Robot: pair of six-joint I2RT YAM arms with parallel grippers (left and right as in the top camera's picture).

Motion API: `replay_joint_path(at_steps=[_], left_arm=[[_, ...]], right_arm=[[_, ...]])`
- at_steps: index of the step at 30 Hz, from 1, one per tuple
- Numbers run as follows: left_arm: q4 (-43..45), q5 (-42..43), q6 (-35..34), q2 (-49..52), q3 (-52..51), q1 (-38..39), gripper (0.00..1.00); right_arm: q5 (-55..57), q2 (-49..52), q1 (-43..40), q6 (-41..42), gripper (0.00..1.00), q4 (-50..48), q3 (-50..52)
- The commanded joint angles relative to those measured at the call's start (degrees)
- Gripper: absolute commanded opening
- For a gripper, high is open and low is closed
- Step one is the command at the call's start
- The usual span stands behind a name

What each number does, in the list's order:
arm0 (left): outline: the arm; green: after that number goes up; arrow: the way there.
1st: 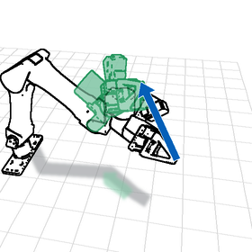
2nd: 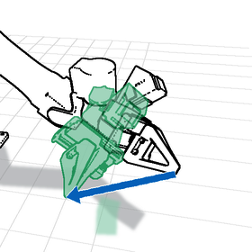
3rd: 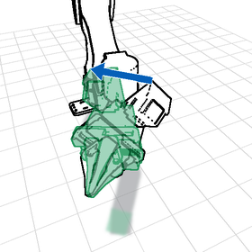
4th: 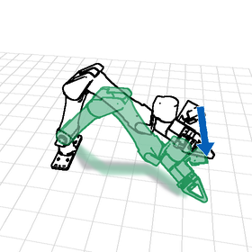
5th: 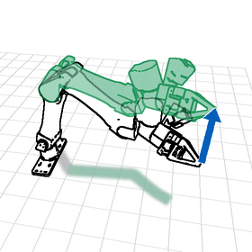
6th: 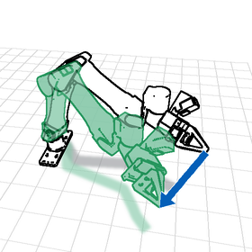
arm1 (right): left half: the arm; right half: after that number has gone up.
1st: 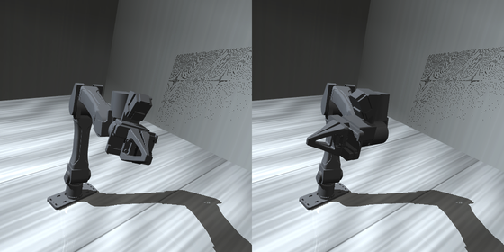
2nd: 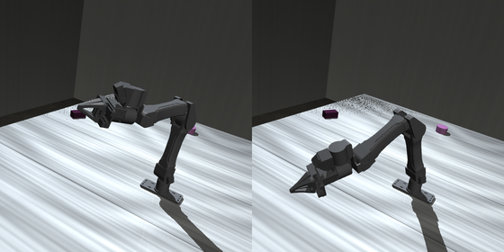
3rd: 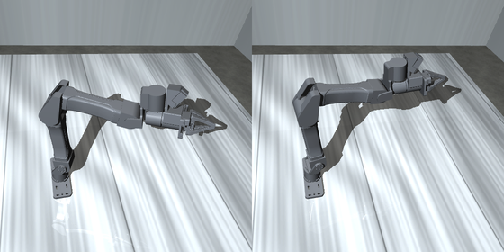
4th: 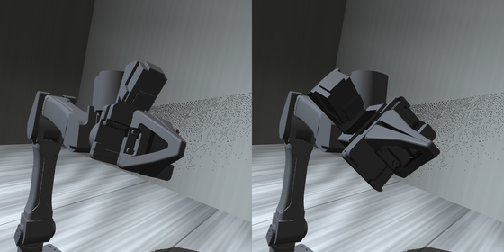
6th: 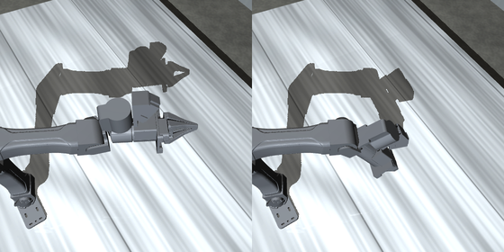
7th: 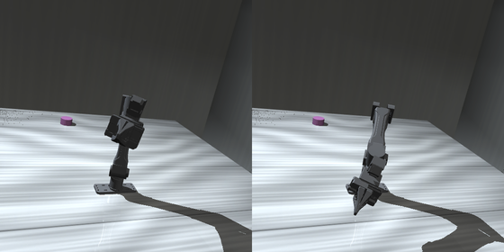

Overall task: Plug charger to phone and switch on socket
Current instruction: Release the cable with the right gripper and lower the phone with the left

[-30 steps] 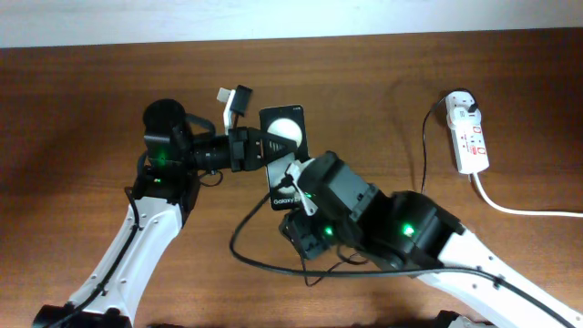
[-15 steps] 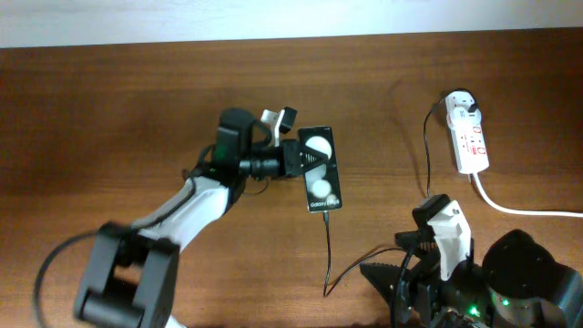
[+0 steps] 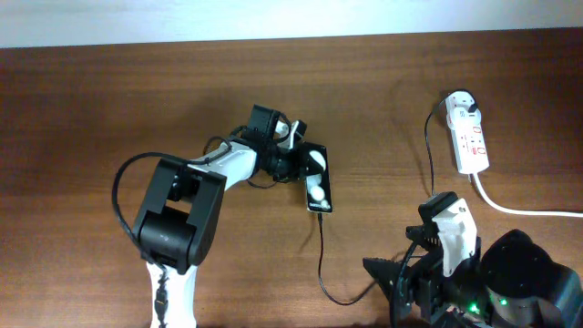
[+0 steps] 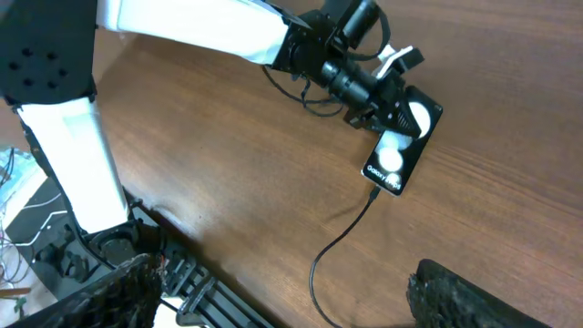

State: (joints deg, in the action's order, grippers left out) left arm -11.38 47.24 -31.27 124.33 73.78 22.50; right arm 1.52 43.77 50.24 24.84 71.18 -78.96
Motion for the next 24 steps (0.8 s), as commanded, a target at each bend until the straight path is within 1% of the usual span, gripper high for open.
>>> replay_joint_path(at_steps=[1,3,4,6,7,9,11,13,15,19,24], left_arm=[[-1.9,-0.3,1.4,1.4,1.2,0.1,0.08],[-2.7,-0.4,1.4,1.4,1.2,0.1,0.16],[-2.9,-0.6,1.4,1.4,1.2,0.1,0.29],[-2.9,-1.3,1.4,1.4,1.2,0.1,0.42],[-2.9,-2.6,1.4,1.4,1.2,0.1,0.56],[-2.9,-4.3,1.4,1.4,1.2,0.1,0.7],[-3.0,-5.1,1.4,1.4,1.2,0.1,0.87],[-5.2,-8.9,1.4,1.4,1.2,0.1,0.97],[-7.5,-12.1,1.4,1.4,1.2,0.1,0.99],[-9.5,-17.0,1.4,1.4,1.2,0.1,0.99],[-12.0,-26.4,1.4,1.4,1.2,0.1,0.99]], right_arm=[[0.7,0.0,-0.4,-0.4,0.91,0.2,-0.7],[0.7,0.0,-0.4,-0.4,0.95,0.6,-0.7],[0.7,0.0,-0.4,-0.3,0.95,1.0,-0.7],[0.7,0.0,-0.4,-0.4,0.98,2.1,-0.7],[0.7,0.0,-0.4,-0.3,1.0,2.4,-0.7],[0.7,0.0,-0.4,-0.3,0.99,2.4,-0.7],[1.4,0.0,-0.4,-0.3,0.99,2.4,-0.7],[2.4,0.0,-0.4,-0.3,0.99,2.4,-0.7],[2.4,0.0,-0.4,-0.3,0.99,2.5,-0.7],[2.4,0.0,-0.4,-0.3,0.99,2.6,-0.7],[2.4,0.0,-0.4,-0.3,0.99,2.6,-0.7]])
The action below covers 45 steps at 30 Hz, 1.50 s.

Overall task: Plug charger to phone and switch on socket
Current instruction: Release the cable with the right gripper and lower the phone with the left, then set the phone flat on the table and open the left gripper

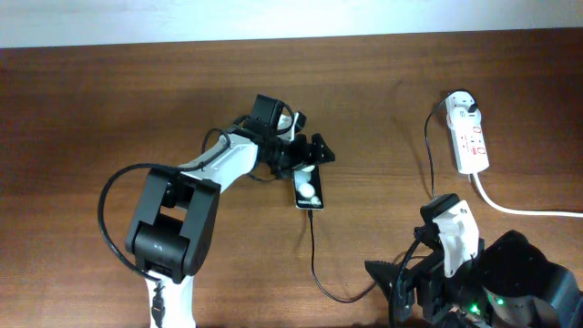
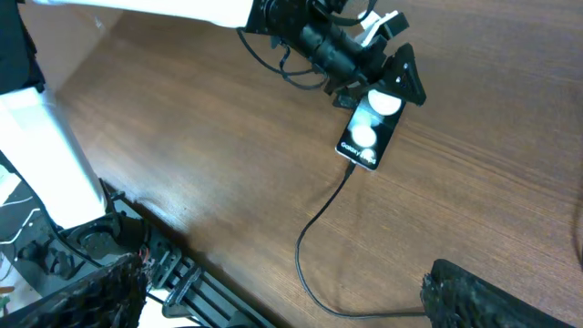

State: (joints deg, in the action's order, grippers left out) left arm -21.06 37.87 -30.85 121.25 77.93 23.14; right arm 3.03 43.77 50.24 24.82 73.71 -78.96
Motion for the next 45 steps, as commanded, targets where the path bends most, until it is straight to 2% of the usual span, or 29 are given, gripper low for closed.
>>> replay_joint_path(at_steps=[1,5,8,10,13,18,21,25,28,33,35,38,39,43,45], left_arm=[[-2.3,-17.8,1.0,4.5,-2.9,-0.5,0.99],[-2.4,-17.8,2.1,4.5,-2.9,-0.5,0.99],[-4.3,-17.8,10.7,4.4,-2.9,-0.5,0.99],[-4.5,-17.9,11.2,4.5,-2.9,-0.5,0.99],[-5.3,-23.8,11.2,4.3,-2.9,-1.2,0.99],[-12.3,-24.5,11.3,2.4,-2.0,-4.4,0.99],[-24.8,-31.9,11.3,-8.2,3.3,-8.7,0.99],[-35.5,-38.2,11.3,-31.7,5.7,-11.8,0.99],[-38.6,-38.8,11.2,-49.6,5.7,-11.8,0.99],[-38.6,-38.8,11.2,-72.7,5.7,-11.8,0.99],[-38.6,-38.8,11.2,-79.0,5.7,-11.8,0.99],[-38.6,-38.8,11.2,-88.3,5.7,-11.8,0.99],[-38.6,-38.8,11.2,-89.7,5.7,-11.8,0.99],[-38.9,-38.8,11.2,-95.7,5.8,-11.8,0.99],[-40.2,-38.8,11.2,-95.7,5.7,-11.8,0.99]], right_arm=[[0.9,0.0,-0.4,-0.3,0.99,0.0,-0.7],[0.9,0.0,-0.4,-0.3,0.99,0.0,-0.7],[0.9,0.1,-0.4,-0.3,0.99,0.0,-0.7],[0.9,0.1,-0.4,-0.3,0.99,0.5,-0.7],[0.1,0.1,-0.4,-0.3,0.99,2.6,-0.7],[1.0,0.1,-0.4,-0.3,0.99,2.5,-0.7],[7.0,0.2,-0.4,-0.3,0.99,2.7,-0.7],[14.5,1.4,-0.4,-0.2,0.84,2.8,-0.7],[20.7,4.4,-0.4,4.7,0.82,2.8,-0.7],[21.2,12.1,-0.4,7.2,0.83,3.0,-0.7],[21.2,14.6,-0.4,7.9,0.83,2.5,-0.7],[21.2,18.1,-0.4,14.7,0.84,2.0,-0.7],[21.2,18.6,-0.4,14.8,0.89,2.0,-0.7],[20.8,18.9,-0.4,14.7,0.92,3.0,-0.7],[20.8,18.5,-0.4,15.1,0.99,3.8,-0.7]])
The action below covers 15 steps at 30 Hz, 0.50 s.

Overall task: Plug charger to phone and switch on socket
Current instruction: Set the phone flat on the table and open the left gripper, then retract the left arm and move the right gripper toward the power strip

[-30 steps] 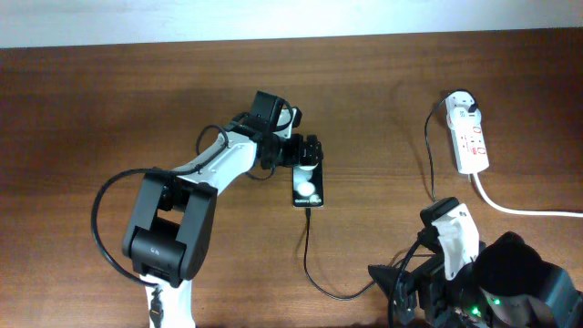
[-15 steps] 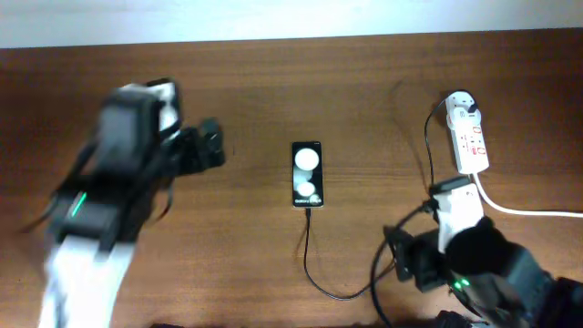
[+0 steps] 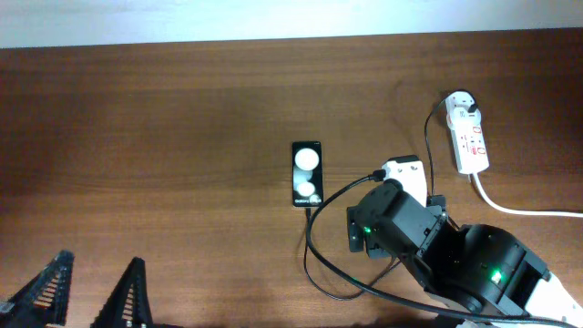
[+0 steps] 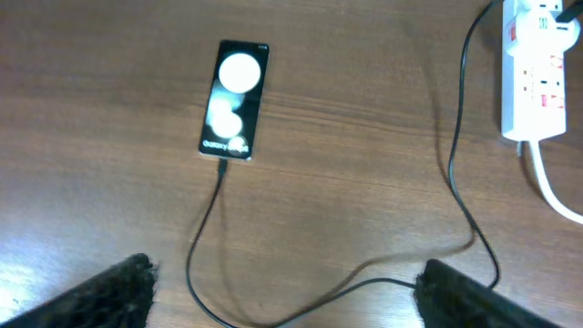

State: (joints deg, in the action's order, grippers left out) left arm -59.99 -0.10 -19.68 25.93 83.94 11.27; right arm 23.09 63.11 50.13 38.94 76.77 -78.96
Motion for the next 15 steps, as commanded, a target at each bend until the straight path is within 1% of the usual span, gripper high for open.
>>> replay_joint_path(at_steps=[1,3,5,9,10,15], left_arm=[[-4.7,-0.8,0.1,-0.4,-0.3,0.0,0.99],[-8.8,-0.8,0.1,-0.5,-0.3,-0.3,0.99],[-17.1,-0.8,0.1,-0.7,-0.3,-1.7,0.99],[-36.3,-0.8,0.0,-1.6,-0.6,-5.4,0.99],[-35.4,-0.8,0.0,-2.9,-1.0,-6.1,0.99],[-36.7,-0.8,0.0,-13.5,-1.0,-8.4,0.99]], right_arm=[[0.5,-1.0,-0.3,2.2,0.99,1.1,-0.7],[0.5,-1.0,-0.3,4.7,0.99,1.2,-0.7],[0.8,-1.0,-0.3,7.1,0.99,1.3,-0.7],[2.2,-0.9,-0.4,8.5,0.99,1.3,-0.7],[2.4,-0.9,-0.4,8.6,0.99,1.3,-0.7],[3.3,-0.9,-0.4,10.3,0.99,0.3,-0.7]])
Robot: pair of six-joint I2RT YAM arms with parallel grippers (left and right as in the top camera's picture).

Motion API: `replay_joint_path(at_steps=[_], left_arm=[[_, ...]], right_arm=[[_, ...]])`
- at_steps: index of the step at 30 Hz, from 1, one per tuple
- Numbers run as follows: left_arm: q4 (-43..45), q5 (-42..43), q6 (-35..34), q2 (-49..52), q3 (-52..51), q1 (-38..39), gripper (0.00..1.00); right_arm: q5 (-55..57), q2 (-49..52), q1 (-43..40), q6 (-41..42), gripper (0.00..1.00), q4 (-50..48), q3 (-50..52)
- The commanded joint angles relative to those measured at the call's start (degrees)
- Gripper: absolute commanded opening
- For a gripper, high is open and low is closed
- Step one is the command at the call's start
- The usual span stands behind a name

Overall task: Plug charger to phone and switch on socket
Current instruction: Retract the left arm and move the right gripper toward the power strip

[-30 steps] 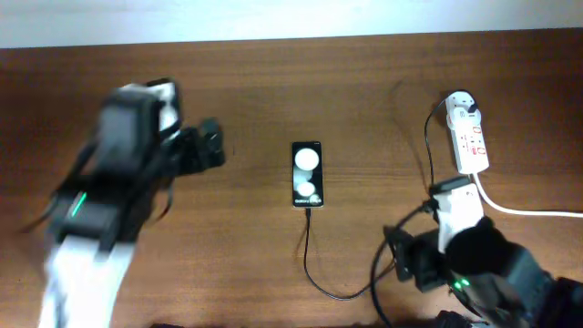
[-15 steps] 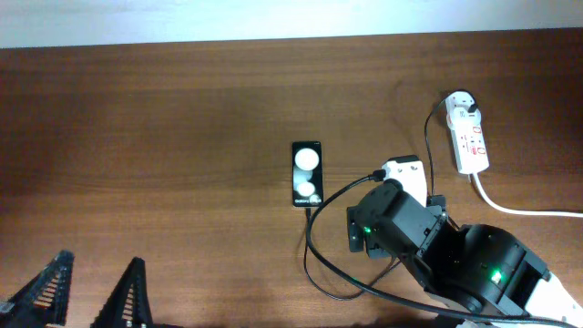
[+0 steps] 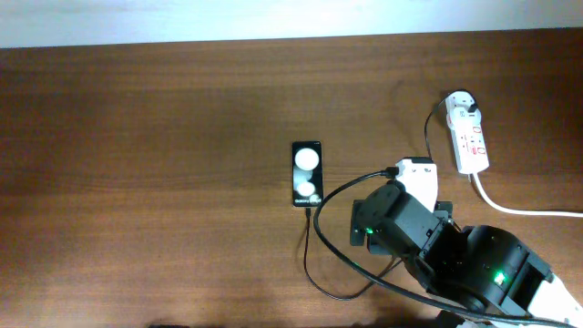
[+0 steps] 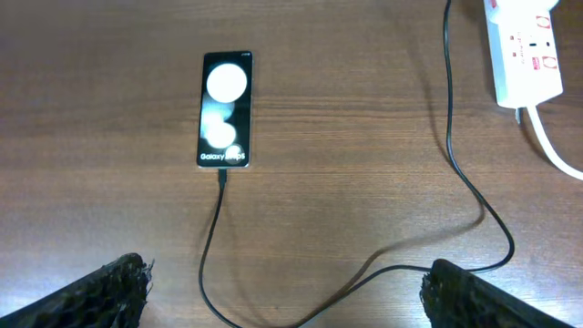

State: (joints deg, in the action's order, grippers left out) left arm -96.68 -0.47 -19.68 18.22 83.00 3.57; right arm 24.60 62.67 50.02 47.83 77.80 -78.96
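The black phone (image 3: 308, 173) lies flat with its screen lit, also seen in the right wrist view (image 4: 225, 109). A black charger cable (image 4: 211, 237) is plugged into its near end. The cable loops across the table and up to the white power strip (image 3: 471, 141) at the far right, where a white charger plug (image 3: 462, 102) sits in the strip's far end. The strip (image 4: 526, 55) shows red markings; its switch state cannot be read. My right gripper (image 4: 284, 271) hangs open above the cable loop, nothing between its fingers. The left gripper is out of view.
The strip's white mains cord (image 3: 528, 211) runs off to the right edge. My right arm's body (image 3: 437, 255) covers the table's near right part. The brown wooden table (image 3: 137, 137) ends at a pale wall along the far edge.
The left gripper's fingers, seen at the overhead view's bottom left corner, have gone out of view. My right arm has shifted slightly to the right. Phone, cable and strip lie unchanged.
At first my left gripper was at the phone's far end, with the phone slanted and the cable plugged in. Then the phone lay straighter and further left, the gripper still at it. Later the left arm was withdrawn and my right arm stood open over the cable, as now.
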Motion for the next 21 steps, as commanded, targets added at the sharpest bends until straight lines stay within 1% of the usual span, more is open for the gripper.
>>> replay_joint_path(at_steps=[1,5,8,10,12,13,14,15,19,20,21], left_arm=[[0.0,-0.4,0.0,-7.1,-0.1,-0.7,0.99],[0.0,-0.4,0.0,-14.7,-0.1,-0.7,0.99],[0.0,-0.4,0.0,-17.3,-0.1,-0.7,0.99],[0.0,-0.4,0.0,-17.5,0.0,-0.7,0.99],[0.0,-0.4,0.0,-17.5,0.0,-0.7,0.99],[0.0,-0.4,0.0,-17.5,0.0,-0.7,0.99],[0.0,-0.4,0.0,-17.5,0.0,-0.7,0.99],[0.0,-0.4,0.0,-17.5,0.0,-0.7,0.99],[0.0,-0.4,0.0,-17.5,0.0,-0.7,0.99],[0.0,-0.4,0.0,-17.5,0.0,-0.7,0.99],[0.0,-0.4,0.0,-17.5,0.0,-0.7,0.99]], right_arm=[[1.8,-0.4,-0.3,1.4,0.99,-0.7,-0.7],[1.8,-0.4,-0.3,1.4,0.99,-0.8,-0.7],[3.7,-0.4,-1.2,2.2,0.99,-0.9,-0.7],[2.8,-0.4,-4.4,2.2,0.99,-0.5,-0.8],[0.4,-0.4,-9.9,2.2,0.99,0.2,-0.8],[0.0,-0.4,-12.8,2.2,0.88,0.6,-0.8],[0.0,-0.4,-16.4,2.2,0.68,1.1,-0.8],[-0.1,-0.4,-19.6,2.1,0.55,1.3,-0.8],[-0.1,0.2,-31.2,1.9,0.11,1.3,-0.8],[-0.4,0.8,-33.8,2.0,0.04,1.3,-0.8],[-0.9,1.3,-35.6,2.0,0.04,1.3,-0.8]])
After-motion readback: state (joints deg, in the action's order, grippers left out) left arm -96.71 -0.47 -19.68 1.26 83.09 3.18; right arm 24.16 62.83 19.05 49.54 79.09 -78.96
